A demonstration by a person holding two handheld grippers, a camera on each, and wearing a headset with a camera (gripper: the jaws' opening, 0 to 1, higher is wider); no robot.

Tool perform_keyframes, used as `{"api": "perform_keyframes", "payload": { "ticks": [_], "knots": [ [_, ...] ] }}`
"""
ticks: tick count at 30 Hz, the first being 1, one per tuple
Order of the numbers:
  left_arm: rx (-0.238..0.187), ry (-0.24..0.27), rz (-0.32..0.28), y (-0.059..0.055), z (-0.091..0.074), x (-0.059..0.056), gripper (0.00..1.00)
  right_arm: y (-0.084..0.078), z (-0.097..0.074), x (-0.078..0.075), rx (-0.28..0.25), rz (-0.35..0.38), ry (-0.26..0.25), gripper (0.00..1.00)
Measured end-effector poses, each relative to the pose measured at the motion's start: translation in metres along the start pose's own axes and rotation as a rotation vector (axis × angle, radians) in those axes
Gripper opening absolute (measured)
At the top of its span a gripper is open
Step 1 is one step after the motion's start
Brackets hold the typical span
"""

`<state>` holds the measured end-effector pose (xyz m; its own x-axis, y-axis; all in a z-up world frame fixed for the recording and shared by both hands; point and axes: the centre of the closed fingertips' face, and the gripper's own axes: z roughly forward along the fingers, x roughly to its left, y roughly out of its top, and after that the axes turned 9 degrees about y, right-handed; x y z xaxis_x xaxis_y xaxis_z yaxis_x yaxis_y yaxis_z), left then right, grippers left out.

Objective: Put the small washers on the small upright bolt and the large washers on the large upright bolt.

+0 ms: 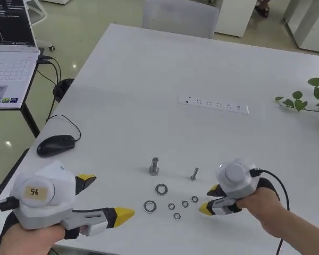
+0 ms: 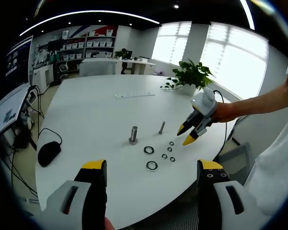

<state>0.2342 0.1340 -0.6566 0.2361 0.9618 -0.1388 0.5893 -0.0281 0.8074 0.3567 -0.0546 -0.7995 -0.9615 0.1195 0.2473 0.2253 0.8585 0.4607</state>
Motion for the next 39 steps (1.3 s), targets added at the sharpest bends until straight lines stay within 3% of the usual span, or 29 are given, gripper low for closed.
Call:
{"api": "perform_keyframes", "payload": {
  "ticks": [16,19,23,26,39],
  "knots": [
    [0.003,0.017,-0.028,-0.006,-0.004,0.007,0.76,0.002,0.023,-0.013,0.097,-0.074,0.015,0.21],
    [0.002,0.019,-0.030,-0.006,-0.004,0.008,0.76,0.001,0.025,-0.015,0.134,-0.146,0.003,0.19],
    [0.003,0.020,-0.031,-0.006,-0.004,0.010,0.75,0.001,0.024,-0.016,0.149,-0.156,-0.002,0.17],
    [0.000,0.017,-0.034,-0.005,-0.002,0.009,0.75,0.000,0.025,-0.015,0.177,-0.223,-0.005,0.17],
    [-0.003,0.006,-0.034,-0.002,0.005,0.008,0.75,0.004,0.027,-0.012,0.159,-0.272,0.003,0.18]
  ]
}}
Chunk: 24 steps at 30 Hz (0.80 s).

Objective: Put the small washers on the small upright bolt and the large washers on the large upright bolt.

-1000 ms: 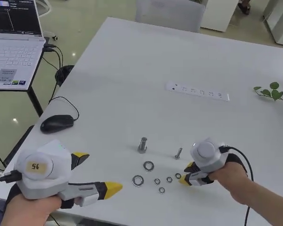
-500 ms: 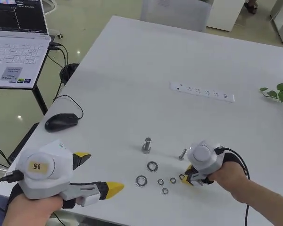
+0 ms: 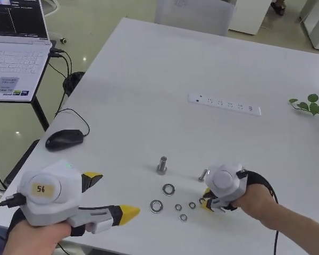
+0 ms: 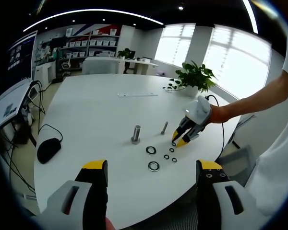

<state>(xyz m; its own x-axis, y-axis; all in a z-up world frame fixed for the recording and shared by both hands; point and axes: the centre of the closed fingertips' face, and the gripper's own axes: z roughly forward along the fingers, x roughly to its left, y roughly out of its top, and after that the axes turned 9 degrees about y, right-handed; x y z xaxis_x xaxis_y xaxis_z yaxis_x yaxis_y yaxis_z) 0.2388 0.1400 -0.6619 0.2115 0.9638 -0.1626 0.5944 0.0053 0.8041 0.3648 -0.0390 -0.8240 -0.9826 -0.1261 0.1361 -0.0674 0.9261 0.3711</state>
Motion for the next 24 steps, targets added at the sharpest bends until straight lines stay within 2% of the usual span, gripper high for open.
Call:
{"api": "perform_keyframes", "payload": {
  "ticks": [4,9,15,19,24],
  "knots": [
    [0.002,0.000,-0.002,-0.0018,0.0006,0.0011,0.75,-0.0004,0.0003,-0.0008,-0.008,0.009,0.001,0.18],
    [0.001,0.002,-0.004,-0.0028,-0.0008,0.0011,0.75,0.0004,0.0001,-0.0001,0.017,-0.011,-0.008,0.15],
    [-0.002,0.005,-0.009,-0.0032,-0.0014,0.0016,0.74,-0.0003,0.0006,-0.0011,0.019,-0.005,-0.022,0.14],
    [-0.005,0.007,-0.012,-0.0031,-0.0024,0.0023,0.74,-0.0009,0.0007,-0.0020,0.002,0.052,-0.037,0.14],
    [-0.006,0.010,-0.013,-0.0038,-0.0042,0.0044,0.74,-0.0022,-0.0008,0.0005,-0.026,0.081,-0.030,0.14]
  ]
}}
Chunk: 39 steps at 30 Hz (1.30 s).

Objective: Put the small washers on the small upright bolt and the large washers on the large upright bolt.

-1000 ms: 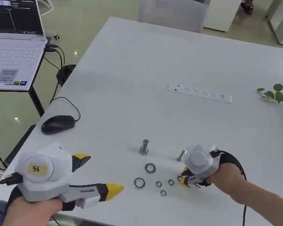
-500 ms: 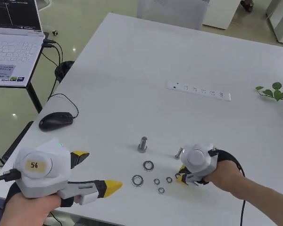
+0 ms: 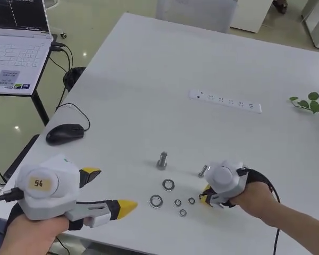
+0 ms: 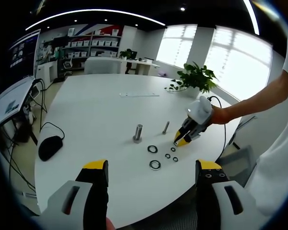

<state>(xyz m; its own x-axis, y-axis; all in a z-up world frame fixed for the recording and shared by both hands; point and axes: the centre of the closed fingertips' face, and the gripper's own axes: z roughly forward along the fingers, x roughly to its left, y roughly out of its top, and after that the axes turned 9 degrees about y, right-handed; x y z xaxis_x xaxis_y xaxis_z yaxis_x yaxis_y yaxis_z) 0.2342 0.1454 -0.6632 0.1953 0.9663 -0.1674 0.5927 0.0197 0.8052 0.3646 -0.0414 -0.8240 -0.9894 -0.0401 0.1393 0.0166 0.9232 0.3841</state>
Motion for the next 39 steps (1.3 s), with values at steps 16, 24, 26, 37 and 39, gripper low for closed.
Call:
{"api": "perform_keyframes", "payload": {
  "ticks": [16,24,26,37,39],
  "knots": [
    [0.000,0.005,-0.002,0.000,-0.001,0.002,0.74,0.003,-0.026,-0.009,-0.049,0.040,-0.053,0.13],
    [-0.003,0.001,0.005,0.002,-0.001,0.000,0.74,0.009,-0.047,-0.016,-0.116,0.093,-0.093,0.13],
    [-0.001,0.001,0.006,0.001,-0.001,0.000,0.74,0.009,-0.050,-0.018,-0.118,0.090,-0.102,0.13],
    [-0.004,-0.002,0.007,0.002,0.000,0.000,0.74,0.021,-0.084,-0.031,-0.150,0.070,-0.161,0.13],
    [-0.004,-0.004,0.008,0.003,0.001,0.000,0.74,0.024,-0.090,-0.034,-0.154,0.069,-0.167,0.13]
  ]
}}
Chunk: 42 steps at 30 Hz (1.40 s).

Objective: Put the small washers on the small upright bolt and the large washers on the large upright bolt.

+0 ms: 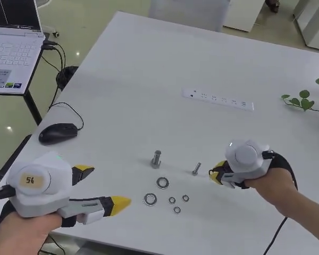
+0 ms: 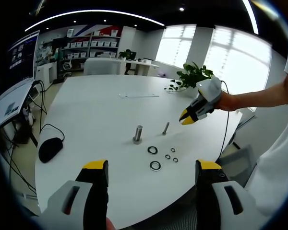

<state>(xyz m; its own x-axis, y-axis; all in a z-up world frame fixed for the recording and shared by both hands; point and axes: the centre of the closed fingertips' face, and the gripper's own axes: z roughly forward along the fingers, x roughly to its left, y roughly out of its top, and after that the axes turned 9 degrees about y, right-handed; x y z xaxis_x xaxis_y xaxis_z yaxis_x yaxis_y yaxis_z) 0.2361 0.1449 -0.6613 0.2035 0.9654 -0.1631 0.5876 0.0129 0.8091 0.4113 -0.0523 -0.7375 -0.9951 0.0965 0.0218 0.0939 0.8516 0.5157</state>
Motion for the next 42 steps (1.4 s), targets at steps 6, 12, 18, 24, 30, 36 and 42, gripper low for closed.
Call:
{"api": "perform_keyframes", "payload": {
  "ticks": [6,12,18,24,30,36,42],
  "knots": [
    [0.002,-0.006,0.003,0.000,0.000,-0.003,0.74,0.014,-0.006,-0.007,0.000,-0.025,-0.006,0.13],
    [-0.002,-0.005,0.002,0.001,0.000,-0.002,0.74,0.031,-0.007,-0.015,-0.003,-0.056,-0.005,0.13],
    [-0.002,-0.002,-0.001,0.001,-0.001,0.000,0.74,0.046,-0.003,-0.022,0.011,-0.093,0.011,0.13],
    [-0.001,-0.003,-0.006,0.000,0.000,0.000,0.74,0.042,0.012,-0.019,0.068,-0.109,0.063,0.13],
    [0.003,-0.001,-0.015,-0.002,0.001,0.001,0.74,0.035,0.024,-0.017,0.117,-0.128,0.089,0.13],
    [0.008,0.004,-0.023,-0.005,0.001,0.003,0.74,0.027,0.031,-0.019,0.149,-0.131,0.105,0.13],
    [0.012,0.011,-0.030,-0.006,0.001,0.006,0.74,0.024,0.035,-0.018,0.166,-0.125,0.119,0.13]
  ]
}}
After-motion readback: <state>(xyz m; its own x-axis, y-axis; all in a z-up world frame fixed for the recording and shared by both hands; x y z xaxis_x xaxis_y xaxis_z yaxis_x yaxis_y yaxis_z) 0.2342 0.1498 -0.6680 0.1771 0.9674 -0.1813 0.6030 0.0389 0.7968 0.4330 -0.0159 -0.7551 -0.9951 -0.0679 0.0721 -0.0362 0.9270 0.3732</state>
